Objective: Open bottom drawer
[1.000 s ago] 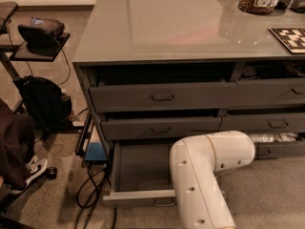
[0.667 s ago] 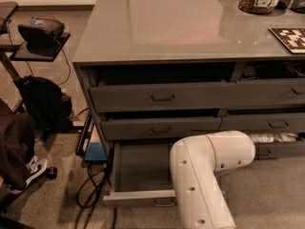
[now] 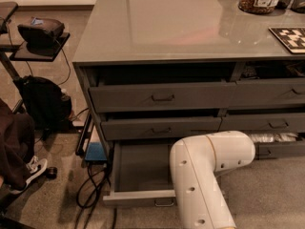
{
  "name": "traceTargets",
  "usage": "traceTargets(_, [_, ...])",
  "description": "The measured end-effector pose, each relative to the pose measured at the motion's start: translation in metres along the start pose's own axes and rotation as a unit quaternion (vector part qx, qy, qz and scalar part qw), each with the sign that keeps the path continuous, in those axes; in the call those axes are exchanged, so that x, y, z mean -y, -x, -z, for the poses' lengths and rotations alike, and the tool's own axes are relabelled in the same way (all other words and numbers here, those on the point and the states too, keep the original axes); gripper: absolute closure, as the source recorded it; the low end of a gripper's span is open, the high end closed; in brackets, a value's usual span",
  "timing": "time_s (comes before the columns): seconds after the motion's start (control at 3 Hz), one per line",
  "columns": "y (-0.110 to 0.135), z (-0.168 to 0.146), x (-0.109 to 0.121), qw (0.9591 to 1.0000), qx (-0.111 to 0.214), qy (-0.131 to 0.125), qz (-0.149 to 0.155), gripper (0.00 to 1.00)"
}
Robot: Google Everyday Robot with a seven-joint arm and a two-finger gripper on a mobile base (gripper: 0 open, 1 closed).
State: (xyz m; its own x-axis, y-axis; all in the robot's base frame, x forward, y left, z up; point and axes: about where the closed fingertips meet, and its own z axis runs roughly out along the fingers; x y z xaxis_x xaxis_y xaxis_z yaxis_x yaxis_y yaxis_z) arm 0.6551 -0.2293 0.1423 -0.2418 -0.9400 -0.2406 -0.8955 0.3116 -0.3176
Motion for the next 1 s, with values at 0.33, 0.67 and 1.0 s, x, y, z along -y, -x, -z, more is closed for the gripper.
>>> traceTargets(0.33, [0.0, 0.0, 0.0, 1.0, 0.0, 0.0, 0.0, 0.0])
traceTargets(0.67, [0.0, 0.0, 0.0, 1.0, 0.0, 0.0, 0.0, 0.0])
traceTargets(1.0, [0.004, -0.002, -0.029, 0.9996, -0.006, 0.029, 0.005, 0.0])
